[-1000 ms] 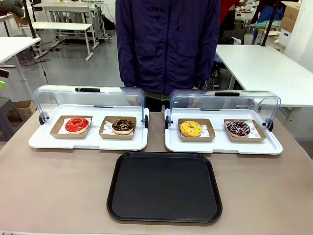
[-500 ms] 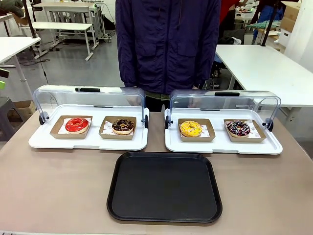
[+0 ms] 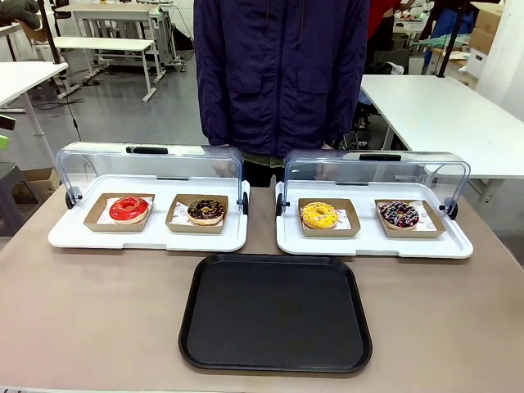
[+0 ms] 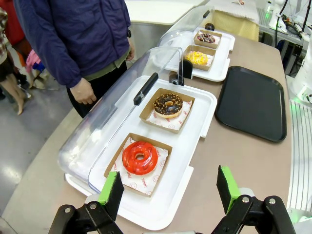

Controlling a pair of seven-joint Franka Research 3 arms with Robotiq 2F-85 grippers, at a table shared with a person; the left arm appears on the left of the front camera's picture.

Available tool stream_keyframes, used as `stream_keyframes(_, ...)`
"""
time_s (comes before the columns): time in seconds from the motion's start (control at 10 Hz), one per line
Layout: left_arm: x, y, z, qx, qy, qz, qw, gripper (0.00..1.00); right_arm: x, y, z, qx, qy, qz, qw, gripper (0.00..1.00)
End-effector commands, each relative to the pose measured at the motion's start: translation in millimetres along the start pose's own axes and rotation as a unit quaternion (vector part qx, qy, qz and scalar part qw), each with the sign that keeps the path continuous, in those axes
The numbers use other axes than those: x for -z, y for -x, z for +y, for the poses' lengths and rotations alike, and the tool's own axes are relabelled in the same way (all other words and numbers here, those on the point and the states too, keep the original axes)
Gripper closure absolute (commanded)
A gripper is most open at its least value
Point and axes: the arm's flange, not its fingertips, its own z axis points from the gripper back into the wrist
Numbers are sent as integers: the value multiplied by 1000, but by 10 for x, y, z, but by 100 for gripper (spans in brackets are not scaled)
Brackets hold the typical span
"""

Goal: Move the second donut from the left to the tray.
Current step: Pick up the Paper togo box containing the Donut indicated by the person and place it on the Handle tray.

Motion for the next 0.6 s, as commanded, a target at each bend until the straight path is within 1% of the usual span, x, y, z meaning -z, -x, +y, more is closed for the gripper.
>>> stream_keyframes(0.0, -5, -19, -7, 4, 4, -3, 1000, 0, 20, -11, -19, -11, 0, -12, 1000, 0)
stream_keyframes(0.5, -5, -19, -7, 4, 4, -3, 1000, 0, 20, -11, -19, -11, 0, -12, 1000, 0)
